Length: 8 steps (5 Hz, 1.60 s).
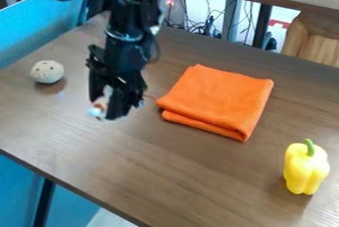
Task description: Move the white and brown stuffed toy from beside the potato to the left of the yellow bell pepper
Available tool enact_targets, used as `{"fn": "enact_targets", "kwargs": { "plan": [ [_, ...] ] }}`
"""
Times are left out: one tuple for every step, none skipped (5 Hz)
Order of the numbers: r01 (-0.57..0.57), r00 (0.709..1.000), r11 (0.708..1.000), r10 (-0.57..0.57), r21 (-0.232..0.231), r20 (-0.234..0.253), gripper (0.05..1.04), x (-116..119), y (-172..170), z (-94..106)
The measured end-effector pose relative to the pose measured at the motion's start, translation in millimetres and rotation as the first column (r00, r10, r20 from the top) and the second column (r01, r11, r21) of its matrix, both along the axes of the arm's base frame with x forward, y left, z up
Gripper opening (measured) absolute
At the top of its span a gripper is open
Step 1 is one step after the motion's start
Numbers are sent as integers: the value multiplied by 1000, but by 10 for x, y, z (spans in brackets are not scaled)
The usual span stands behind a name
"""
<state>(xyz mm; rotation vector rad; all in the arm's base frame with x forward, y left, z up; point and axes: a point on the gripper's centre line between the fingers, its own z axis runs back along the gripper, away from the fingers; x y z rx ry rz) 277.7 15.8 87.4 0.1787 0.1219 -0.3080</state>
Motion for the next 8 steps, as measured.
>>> {"fn": "enact_targets", "kwargs": {
  "plan": [
    [130, 989, 990, -133, -49, -58, 601, -85, -365, -90],
    [196, 972, 980, -199, -35, -121, 601, -210, -590, -248],
    [222, 955, 974, -225, -33, -195, 600, -283, -719, -447],
    [251, 943, 968, -243, 7, -225, 600, -346, -894, -612],
    [287, 931, 958, -274, 21, -242, 600, -353, -974, -699],
    [289, 934, 957, -279, 17, -223, 599, -332, -990, -703],
    [267, 962, 964, -267, -18, -64, 701, -218, -1051, -672],
    [226, 974, 973, -225, -53, 27, 975, -121, -1023, -612]
  ]
}}
